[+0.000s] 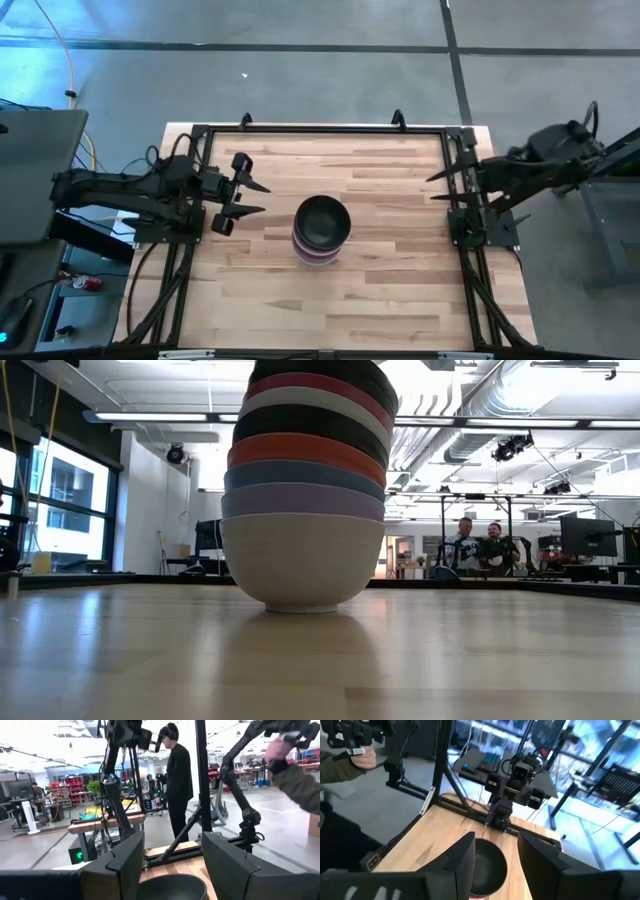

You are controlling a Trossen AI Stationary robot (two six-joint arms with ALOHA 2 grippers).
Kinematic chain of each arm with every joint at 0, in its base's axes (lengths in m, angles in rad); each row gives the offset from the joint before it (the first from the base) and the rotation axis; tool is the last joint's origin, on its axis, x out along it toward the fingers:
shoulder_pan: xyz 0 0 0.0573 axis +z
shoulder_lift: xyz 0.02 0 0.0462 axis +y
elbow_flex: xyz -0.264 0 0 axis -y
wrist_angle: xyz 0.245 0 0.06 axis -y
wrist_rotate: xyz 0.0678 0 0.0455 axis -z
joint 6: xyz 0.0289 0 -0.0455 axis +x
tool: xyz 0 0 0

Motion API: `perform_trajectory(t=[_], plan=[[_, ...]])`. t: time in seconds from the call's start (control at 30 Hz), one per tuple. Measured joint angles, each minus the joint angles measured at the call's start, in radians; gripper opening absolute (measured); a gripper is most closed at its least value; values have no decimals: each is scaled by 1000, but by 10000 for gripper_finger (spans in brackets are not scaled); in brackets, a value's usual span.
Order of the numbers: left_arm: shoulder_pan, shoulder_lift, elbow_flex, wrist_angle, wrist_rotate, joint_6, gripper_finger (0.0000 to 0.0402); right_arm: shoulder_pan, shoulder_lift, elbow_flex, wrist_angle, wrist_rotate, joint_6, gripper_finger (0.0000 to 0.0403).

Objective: Nest bowls inside each other
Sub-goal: Return to Home Position

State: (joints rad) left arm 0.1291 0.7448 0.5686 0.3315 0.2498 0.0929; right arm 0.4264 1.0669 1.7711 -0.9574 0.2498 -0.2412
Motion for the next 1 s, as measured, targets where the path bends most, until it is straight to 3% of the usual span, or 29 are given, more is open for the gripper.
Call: perform_trajectory(t=[0.37,0.63,0.73,0.9,1.0], plan=[[-2,-70,0,-100,-60,32,186,23,-450,-651,444,70,-111,142],[-1,-70,0,-100,-155,108,186,19,-723,-956,640,93,-142,142],[-1,-74,0,-99,-220,140,186,19,-808,-1026,681,187,-140,142],[9,-102,0,-98,-352,187,186,19,-916,-1100,705,460,-147,142],[32,-128,0,-98,-368,199,186,18,-959,-1120,709,535,-150,142]])
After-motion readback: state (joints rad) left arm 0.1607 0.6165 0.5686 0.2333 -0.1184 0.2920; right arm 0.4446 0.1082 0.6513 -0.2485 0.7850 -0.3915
